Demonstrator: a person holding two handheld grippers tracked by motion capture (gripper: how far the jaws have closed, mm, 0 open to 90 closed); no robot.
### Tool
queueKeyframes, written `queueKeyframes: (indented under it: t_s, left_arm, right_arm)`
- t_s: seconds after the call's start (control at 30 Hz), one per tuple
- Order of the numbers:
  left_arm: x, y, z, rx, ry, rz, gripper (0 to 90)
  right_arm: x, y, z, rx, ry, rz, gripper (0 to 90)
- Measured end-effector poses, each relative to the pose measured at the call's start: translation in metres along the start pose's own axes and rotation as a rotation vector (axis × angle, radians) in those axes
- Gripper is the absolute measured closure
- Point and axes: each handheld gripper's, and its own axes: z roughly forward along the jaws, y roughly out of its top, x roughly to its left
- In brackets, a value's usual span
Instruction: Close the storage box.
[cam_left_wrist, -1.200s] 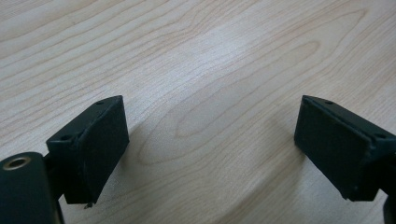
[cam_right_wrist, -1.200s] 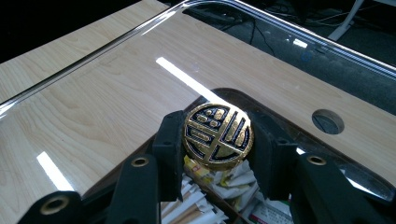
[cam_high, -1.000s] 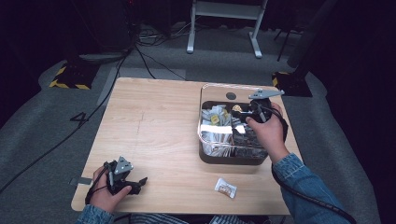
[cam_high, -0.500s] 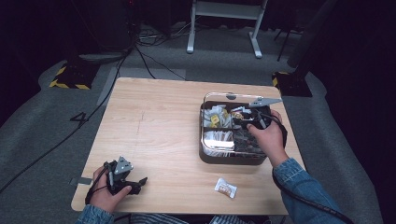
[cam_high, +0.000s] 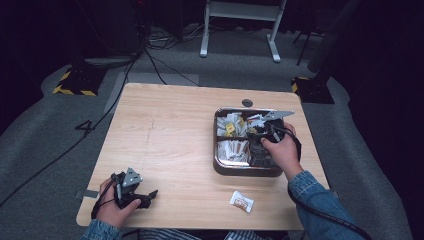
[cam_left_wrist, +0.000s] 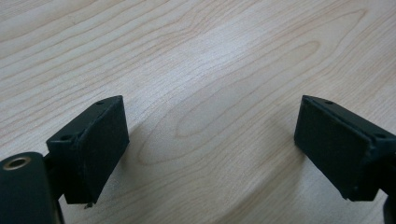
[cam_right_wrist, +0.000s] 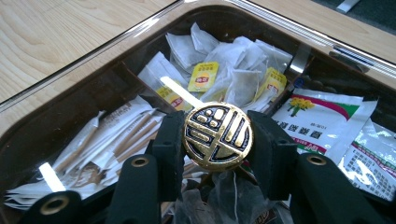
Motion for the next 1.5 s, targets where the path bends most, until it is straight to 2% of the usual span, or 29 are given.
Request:
queueKeyframes:
  t_s: [0.23, 0.43, 0.93, 1.23, 1.5]
  left_arm:
    - [0.000, 0.000, 0.000, 0.001, 0.000, 0.004, 10.3]
    - [0.000, 0.000, 0.000, 0.001, 0.002, 0.002, 10.3]
    - [0.000, 0.000, 0.000, -0.002, 0.003, -0.001, 10.4]
    - [0.000, -0.001, 0.000, -0.002, 0.003, -0.002, 10.3]
    - [0.000, -0.001, -0.001, 0.002, 0.005, -0.003, 10.4]
  right_arm:
    - [-0.003, -0.004, 0.007, 0.012, 0.019, -0.011, 58.4]
    - [-0.007, -0.007, 0.010, 0.024, 0.014, -0.009, 58.5]
    - [-0.014, -0.009, 0.019, 0.019, 0.024, -0.001, 58.4]
    - [-0.015, -0.009, 0.020, -0.001, 0.030, -0.036, 58.4]
    - [-0.014, -0.012, 0.022, -0.005, 0.029, -0.012, 58.4]
